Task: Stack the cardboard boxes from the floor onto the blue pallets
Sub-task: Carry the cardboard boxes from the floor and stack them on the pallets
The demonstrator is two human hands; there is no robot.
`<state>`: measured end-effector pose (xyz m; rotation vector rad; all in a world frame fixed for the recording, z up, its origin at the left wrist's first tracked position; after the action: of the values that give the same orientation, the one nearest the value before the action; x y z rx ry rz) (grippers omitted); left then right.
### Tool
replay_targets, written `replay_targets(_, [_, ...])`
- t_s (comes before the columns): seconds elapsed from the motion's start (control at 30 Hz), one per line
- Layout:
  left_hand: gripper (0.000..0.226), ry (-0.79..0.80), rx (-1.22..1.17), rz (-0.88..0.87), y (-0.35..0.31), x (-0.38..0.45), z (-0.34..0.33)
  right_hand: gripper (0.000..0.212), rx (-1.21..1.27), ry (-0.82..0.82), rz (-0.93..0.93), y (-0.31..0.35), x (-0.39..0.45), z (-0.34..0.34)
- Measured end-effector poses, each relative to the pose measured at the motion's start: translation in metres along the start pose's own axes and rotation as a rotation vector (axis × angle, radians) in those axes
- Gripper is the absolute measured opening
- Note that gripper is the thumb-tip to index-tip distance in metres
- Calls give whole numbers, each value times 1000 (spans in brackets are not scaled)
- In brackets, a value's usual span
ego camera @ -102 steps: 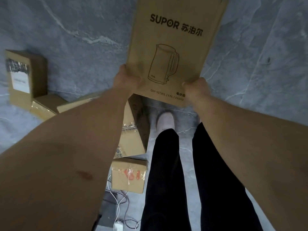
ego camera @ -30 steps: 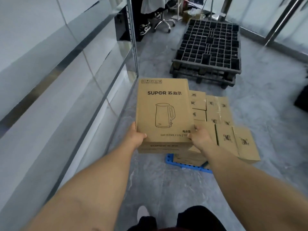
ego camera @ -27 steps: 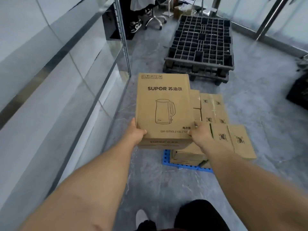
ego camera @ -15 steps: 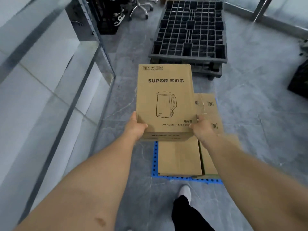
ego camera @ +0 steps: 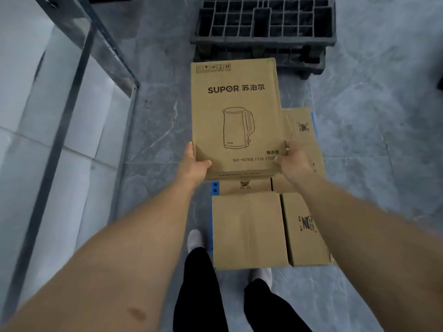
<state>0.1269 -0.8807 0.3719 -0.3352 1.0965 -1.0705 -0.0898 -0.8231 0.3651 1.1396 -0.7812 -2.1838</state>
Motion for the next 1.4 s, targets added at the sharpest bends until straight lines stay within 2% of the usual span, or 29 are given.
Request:
replay_targets(0.33, [73, 98, 64, 104, 60, 74, -42, 38, -107, -13, -125, -64, 62, -48])
replay_targets(0.4, [74, 104, 61, 126, 74, 86, -49, 42, -105, -11, -148, -77, 73, -59])
replay_targets(0.7, [74, 122, 14, 148, 116, 104, -74, 43, -176, 14, -173, -111, 96, -81])
replay_targets(1.4, [77, 130, 174, 219, 130, 107, -88, 46, -260, 3, -222, -126, 95, -93])
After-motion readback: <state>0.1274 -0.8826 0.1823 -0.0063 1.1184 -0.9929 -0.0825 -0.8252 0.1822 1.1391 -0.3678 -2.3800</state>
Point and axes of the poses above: each hand's wrist, its own x-axis towards the middle knuckle, its own z-axis out of the back of the hand, y = z × x, the point moved 1 cm from there along x, towards the middle knuckle, and after that the axes turned 2 degrees about -y, right-handed, at the moved point
